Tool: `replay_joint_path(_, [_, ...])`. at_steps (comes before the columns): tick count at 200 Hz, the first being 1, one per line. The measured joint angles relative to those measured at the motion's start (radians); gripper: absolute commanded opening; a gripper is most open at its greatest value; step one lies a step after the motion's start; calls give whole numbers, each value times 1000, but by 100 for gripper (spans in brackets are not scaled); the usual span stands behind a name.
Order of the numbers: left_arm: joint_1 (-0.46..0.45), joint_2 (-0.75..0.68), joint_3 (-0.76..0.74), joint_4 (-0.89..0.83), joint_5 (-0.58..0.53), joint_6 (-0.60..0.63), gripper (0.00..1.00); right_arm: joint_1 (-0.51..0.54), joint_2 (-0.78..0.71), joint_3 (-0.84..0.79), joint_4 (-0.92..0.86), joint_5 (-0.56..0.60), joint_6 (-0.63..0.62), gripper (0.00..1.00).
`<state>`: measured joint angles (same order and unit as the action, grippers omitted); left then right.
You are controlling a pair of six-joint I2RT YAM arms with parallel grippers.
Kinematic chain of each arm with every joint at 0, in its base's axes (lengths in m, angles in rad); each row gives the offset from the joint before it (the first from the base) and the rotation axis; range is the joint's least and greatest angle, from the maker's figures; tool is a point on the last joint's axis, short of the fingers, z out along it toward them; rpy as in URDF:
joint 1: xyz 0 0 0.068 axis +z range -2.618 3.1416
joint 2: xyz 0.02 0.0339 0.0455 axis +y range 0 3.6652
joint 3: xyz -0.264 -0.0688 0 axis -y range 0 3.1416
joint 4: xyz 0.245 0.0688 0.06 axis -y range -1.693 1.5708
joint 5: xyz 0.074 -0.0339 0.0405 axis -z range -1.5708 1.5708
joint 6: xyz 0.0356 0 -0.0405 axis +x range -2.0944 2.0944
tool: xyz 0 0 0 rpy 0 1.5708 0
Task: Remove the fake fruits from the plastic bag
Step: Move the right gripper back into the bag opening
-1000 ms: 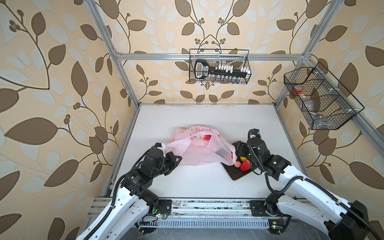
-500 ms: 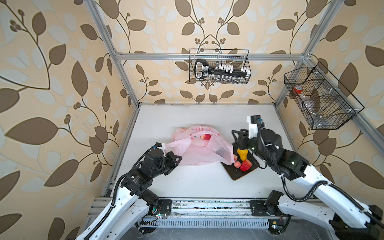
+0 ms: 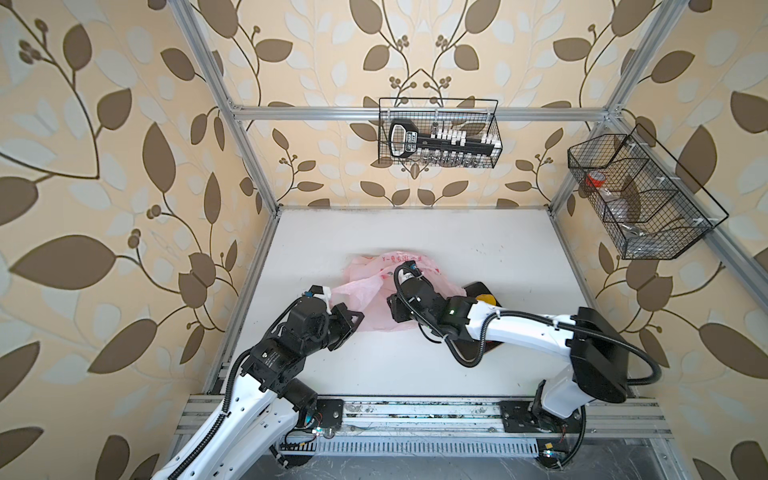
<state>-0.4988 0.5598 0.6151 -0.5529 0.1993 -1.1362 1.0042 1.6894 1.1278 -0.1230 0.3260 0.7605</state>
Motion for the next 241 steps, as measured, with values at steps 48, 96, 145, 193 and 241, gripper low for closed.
replay_joint_path(48, [0,1,0,0,2,5,0,-60,227,154,116,8,171,63])
replay_joint_path(96, [0,40,10,-1,34,20,0,-69,401,291,179,83,232,78])
replay_joint_path(145, [0,79,38,0,80,46,0,-102,547,422,186,163,243,89])
replay_joint_path(193, [0,103,46,1,118,66,0,-138,682,586,139,175,246,92])
replay_joint_path(241, [0,110,58,-2,134,85,0,-147,757,715,58,180,248,80])
